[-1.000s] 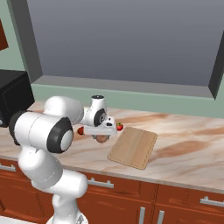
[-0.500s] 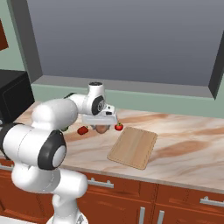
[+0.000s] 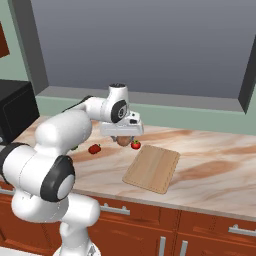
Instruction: Place the avocado, onion, tomato, and bell pepper on the cutting board.
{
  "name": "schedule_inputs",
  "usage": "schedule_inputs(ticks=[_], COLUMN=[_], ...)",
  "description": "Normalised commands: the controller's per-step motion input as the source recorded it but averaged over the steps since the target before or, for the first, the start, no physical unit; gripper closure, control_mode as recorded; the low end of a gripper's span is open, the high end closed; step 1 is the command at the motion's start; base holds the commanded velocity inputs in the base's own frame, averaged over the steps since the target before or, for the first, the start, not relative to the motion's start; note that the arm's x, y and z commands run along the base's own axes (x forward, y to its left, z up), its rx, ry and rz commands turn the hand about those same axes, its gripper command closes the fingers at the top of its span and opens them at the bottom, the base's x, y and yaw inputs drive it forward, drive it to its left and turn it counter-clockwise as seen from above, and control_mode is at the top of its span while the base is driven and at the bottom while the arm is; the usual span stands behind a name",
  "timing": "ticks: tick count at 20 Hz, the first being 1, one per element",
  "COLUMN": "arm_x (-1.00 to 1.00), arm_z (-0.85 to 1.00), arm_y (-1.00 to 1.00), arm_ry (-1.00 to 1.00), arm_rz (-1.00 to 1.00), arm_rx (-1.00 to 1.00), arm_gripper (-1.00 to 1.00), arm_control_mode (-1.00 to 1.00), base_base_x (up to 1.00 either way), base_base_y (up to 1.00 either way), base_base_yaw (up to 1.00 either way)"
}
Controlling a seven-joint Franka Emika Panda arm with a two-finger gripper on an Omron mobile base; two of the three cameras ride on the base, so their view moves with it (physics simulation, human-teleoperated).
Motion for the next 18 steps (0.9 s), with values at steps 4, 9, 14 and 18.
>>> schedule_inputs(ticks=[4, 9, 14, 18], arm_x=[-0.03, -0.01, 0.00, 0.00], arm_z=[0.00, -0.18, -0.32, -0.24], arm_y=[-0.27, -0.35, -0.27, -0.27], arm_ry=[0.00, 0.00, 0.00, 0.00], arm_rz=[0.03, 0.08, 0.07, 0.06], arm_rx=[0.00, 0.00, 0.00, 0.00], arm_gripper=[1.00, 1.00, 1.00, 1.00], arm_control_mode=[-1.00, -1.00, -1.00, -1.00], base_base_x=[0.00, 0.00, 0.00, 0.00], base_base_y=[0.00, 0.00, 0.00, 0.00], base_base_yaw=[0.00, 0.00, 0.00, 0.00])
